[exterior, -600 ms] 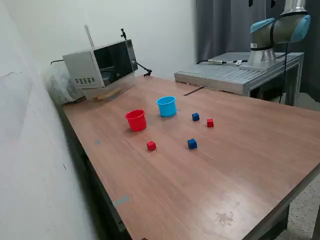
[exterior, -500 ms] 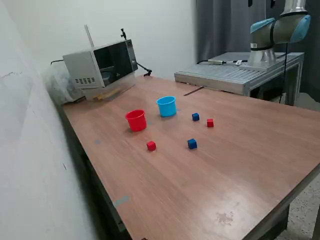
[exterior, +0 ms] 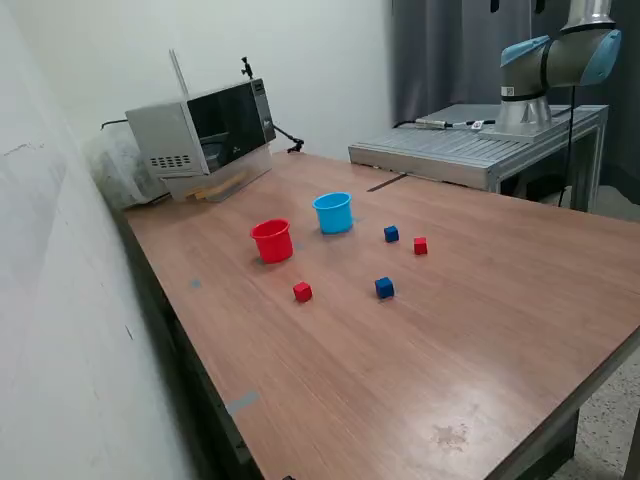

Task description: Place red objects in the red bin, and blue objects in the blue bin.

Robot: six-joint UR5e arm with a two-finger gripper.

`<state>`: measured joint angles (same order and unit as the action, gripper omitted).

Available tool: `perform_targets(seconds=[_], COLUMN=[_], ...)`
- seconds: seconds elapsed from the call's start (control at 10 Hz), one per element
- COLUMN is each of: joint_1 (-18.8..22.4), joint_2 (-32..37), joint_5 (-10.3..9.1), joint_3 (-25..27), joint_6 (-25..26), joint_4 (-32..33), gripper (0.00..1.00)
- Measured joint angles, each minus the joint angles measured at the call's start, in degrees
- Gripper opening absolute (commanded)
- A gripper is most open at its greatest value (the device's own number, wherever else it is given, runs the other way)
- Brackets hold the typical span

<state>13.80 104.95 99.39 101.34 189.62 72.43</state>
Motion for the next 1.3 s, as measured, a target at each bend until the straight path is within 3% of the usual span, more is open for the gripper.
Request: perform_targets(seconds=[0.7,1.0,1.3], joint_1=[-0.8,-1.0,-2.7], joint_2=[-2.1,-2.7,-5.8], joint_5=[-0.54,-0.59,-0.95], joint_3=[-2.8,-3.2,-5.1], joint_6=[1.6,2.7,7.0], joint_4=[15.5,17.7,19.9], gripper=[1.00,1.00,1.00])
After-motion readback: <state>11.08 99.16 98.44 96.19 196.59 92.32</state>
